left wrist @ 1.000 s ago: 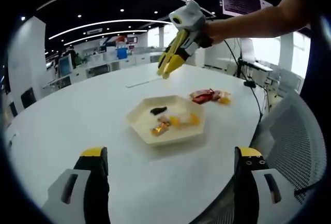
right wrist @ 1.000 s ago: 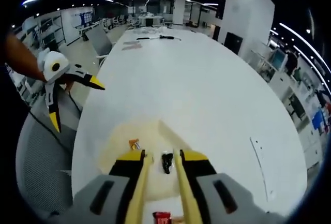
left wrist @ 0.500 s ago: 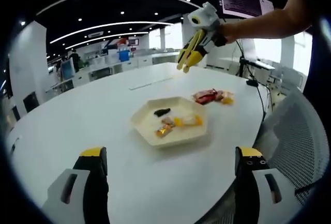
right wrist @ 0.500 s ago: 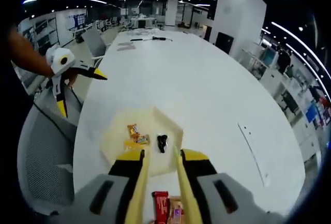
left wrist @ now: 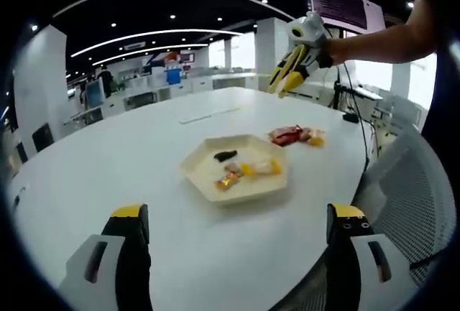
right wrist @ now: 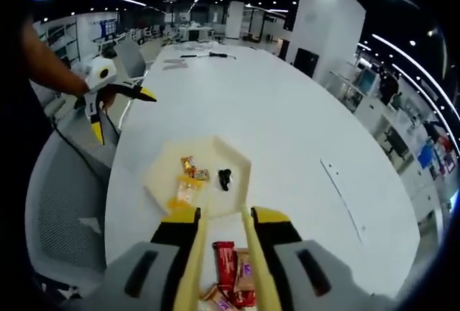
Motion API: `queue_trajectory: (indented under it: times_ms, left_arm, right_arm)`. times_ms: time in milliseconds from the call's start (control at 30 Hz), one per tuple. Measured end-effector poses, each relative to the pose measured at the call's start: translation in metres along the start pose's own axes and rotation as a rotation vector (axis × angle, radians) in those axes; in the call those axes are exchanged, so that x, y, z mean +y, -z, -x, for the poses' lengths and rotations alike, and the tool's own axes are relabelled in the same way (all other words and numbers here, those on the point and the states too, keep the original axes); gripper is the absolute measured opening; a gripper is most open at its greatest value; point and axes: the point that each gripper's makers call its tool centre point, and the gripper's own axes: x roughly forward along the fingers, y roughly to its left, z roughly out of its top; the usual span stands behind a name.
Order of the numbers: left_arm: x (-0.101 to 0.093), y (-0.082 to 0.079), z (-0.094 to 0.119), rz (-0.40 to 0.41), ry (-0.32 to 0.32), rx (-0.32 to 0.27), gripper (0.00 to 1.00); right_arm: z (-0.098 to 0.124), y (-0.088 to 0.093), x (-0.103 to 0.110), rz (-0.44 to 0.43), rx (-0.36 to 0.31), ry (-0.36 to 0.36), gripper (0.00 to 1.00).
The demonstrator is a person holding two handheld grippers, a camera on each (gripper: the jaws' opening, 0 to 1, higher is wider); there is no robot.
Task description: Place the target food into the container with the food tongs after gripping and lifting it, then release it inside without dropping or visibly crushing the food.
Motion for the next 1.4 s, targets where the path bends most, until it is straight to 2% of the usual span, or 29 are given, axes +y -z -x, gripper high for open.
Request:
queue_trajectory:
  times_ms: [133,267,367,767,1000,1200,1400]
  left_arm:
    - [0.000,0.000,0.000,0.001,0.000,0.001,1.00]
    - [0.001,0.001,0.000,0.003,-0.003,0.004,1.00]
    - [0.002,-0.001,0.001,0.008,-0.010,-0.004,1.00]
    - [0.003,0.003,0.000,0.019,-0.018,0.016,1.00]
    - [0.000,0.001,0.000,0.010,-0.015,0.016,0.99]
    - [0.002,0.002,0.000,0.027,-0.020,0.019,0.99]
    - [0.003,0.003,0.000,0.020,-0.025,0.022,1.00]
  right_arm:
    - [0.009,0.010,0.001,-0.001,0.009,0.007,0.27]
    - [0.017,0.031,0.003,0.006,0.028,0.011,0.27]
    - [0.023,0.051,0.002,-0.021,0.037,0.017,0.27]
    - [0.048,0.097,0.014,-0.040,0.068,0.030,0.27]
    - [0.062,0.118,0.022,-0.058,0.078,0.037,0.27]
    - [0.066,0.127,0.033,-0.058,0.083,0.027,0.27]
    - [0.065,0.137,0.044,-0.010,0.121,0.002,0.27]
